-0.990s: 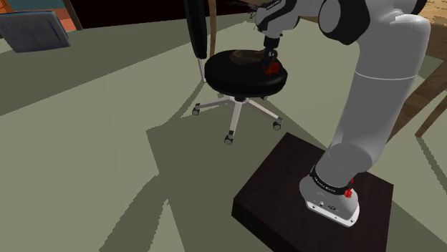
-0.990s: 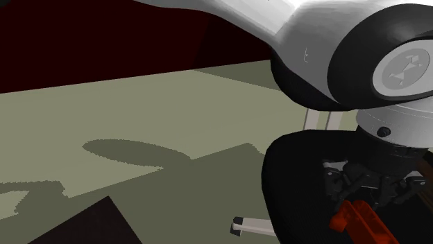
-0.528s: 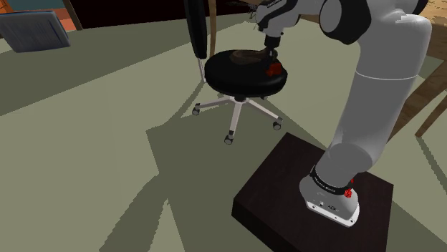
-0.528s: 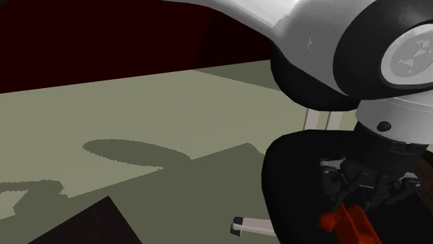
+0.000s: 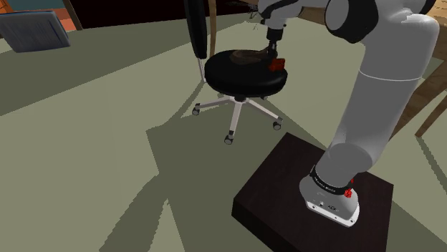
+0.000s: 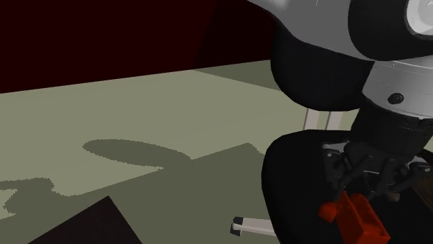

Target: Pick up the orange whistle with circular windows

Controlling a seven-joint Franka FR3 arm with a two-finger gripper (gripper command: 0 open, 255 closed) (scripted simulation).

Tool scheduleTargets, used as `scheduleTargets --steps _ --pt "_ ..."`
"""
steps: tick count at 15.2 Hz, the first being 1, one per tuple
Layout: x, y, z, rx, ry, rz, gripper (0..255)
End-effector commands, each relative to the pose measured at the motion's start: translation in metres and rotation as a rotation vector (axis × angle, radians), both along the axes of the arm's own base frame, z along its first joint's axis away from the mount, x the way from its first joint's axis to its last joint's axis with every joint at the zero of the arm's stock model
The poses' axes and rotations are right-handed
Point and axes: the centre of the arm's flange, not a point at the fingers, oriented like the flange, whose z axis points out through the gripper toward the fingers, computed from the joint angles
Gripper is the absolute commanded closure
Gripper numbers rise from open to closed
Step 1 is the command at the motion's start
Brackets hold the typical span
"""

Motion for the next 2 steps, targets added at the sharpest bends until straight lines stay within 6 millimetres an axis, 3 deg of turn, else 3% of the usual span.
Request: scheduleTargets --steps 1,2 --pt "-0.0111 -0.0233 0.0226 -0.021 -0.03 -0.042 255" --pt "-0.0111 -0.0233 0.0226 -0.021 -0.03 -0.042 255"
